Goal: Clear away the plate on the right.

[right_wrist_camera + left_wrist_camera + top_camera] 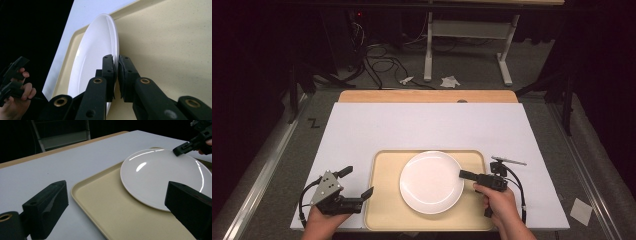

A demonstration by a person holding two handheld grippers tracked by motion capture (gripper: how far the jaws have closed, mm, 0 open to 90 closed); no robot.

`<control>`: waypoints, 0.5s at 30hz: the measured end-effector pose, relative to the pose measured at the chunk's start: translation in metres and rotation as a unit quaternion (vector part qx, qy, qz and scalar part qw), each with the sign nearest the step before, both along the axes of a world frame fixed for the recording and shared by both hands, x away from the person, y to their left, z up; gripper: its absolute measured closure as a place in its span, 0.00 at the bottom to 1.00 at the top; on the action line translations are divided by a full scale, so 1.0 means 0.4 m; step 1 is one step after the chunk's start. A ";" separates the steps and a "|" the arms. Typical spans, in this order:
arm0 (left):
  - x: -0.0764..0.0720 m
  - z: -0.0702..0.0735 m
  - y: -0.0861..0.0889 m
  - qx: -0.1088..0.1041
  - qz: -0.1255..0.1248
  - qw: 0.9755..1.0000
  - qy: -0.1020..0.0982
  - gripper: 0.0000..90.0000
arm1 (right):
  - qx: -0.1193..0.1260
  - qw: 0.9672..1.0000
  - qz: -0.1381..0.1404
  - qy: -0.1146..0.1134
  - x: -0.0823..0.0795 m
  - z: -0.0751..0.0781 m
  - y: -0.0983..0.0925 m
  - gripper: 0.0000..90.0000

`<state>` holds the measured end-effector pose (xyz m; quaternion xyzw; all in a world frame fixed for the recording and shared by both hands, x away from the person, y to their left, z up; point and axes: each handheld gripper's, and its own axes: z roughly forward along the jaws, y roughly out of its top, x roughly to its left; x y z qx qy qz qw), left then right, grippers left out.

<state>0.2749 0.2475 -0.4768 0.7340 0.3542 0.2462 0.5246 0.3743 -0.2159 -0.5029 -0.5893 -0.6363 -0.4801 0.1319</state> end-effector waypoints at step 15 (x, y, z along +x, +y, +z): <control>0.001 -0.001 -0.001 0.000 0.000 1.000 0.000 0.06 | -0.003 1.000 0.003 -0.003 -0.001 -0.002 -0.001 0.89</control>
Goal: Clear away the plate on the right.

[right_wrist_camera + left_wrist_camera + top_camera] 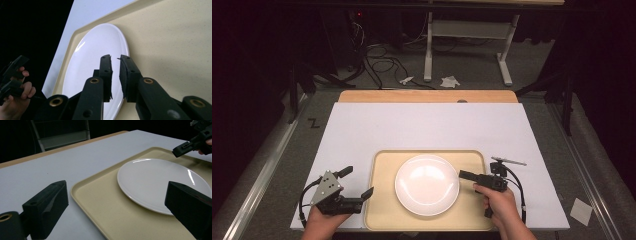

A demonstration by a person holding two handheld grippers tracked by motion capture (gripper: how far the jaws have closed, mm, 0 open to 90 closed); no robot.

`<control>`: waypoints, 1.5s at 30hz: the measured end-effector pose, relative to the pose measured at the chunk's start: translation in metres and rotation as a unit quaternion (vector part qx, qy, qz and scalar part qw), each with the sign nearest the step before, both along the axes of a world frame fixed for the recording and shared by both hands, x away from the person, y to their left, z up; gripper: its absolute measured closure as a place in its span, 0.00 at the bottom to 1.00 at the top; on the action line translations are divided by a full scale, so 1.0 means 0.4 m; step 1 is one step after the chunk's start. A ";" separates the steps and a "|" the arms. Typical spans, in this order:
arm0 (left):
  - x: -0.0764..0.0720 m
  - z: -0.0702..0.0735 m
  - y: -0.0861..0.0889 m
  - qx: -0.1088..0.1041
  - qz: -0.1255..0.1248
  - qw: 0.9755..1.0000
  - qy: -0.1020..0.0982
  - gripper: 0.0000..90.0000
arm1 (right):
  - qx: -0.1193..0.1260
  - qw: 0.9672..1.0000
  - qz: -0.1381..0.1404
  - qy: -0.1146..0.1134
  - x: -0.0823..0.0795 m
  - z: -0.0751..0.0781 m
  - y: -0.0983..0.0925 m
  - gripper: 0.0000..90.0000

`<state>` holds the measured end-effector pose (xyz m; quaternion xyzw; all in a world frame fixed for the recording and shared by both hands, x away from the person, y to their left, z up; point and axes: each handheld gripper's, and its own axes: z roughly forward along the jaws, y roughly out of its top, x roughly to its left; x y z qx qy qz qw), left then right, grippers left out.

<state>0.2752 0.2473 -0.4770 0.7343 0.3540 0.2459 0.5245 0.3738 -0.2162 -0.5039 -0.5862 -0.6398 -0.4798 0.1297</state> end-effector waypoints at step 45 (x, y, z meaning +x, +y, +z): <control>0.010 -0.012 -0.021 0.011 -0.002 1.000 0.017 0.02 | -0.216 0.937 -0.056 -0.269 -0.127 0.138 -0.197 0.00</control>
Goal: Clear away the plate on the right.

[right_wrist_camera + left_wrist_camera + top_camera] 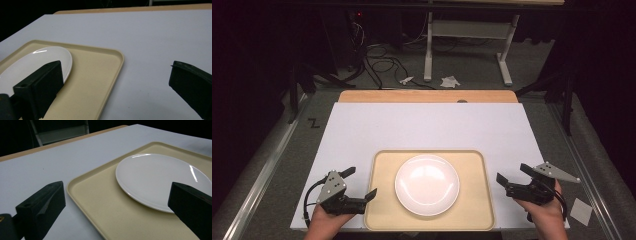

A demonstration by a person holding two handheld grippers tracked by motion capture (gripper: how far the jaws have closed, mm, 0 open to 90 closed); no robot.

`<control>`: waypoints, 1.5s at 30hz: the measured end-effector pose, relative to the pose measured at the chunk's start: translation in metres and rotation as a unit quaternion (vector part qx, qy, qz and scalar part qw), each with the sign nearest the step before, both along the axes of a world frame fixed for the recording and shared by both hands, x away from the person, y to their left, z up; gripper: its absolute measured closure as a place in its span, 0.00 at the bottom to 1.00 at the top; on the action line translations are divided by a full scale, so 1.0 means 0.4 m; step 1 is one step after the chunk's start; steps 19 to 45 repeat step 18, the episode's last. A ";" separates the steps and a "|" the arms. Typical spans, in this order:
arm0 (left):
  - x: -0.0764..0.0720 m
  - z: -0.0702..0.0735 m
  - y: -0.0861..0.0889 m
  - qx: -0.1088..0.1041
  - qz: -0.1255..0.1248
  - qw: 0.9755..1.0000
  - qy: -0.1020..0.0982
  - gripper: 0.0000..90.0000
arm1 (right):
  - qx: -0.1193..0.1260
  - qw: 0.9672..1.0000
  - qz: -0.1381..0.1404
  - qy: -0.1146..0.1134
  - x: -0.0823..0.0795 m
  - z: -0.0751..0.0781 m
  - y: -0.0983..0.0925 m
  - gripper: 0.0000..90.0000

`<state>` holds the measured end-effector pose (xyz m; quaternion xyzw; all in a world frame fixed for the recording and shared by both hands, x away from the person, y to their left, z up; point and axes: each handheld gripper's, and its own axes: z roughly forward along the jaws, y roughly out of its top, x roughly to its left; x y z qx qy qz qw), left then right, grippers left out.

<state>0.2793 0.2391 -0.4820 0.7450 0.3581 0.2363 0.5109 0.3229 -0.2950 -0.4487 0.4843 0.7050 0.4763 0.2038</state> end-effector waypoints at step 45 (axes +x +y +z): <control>-0.003 0.002 0.006 -0.003 0.005 1.000 0.000 0.02 | -0.009 1.000 0.010 -0.013 0.003 -0.022 0.026 0.00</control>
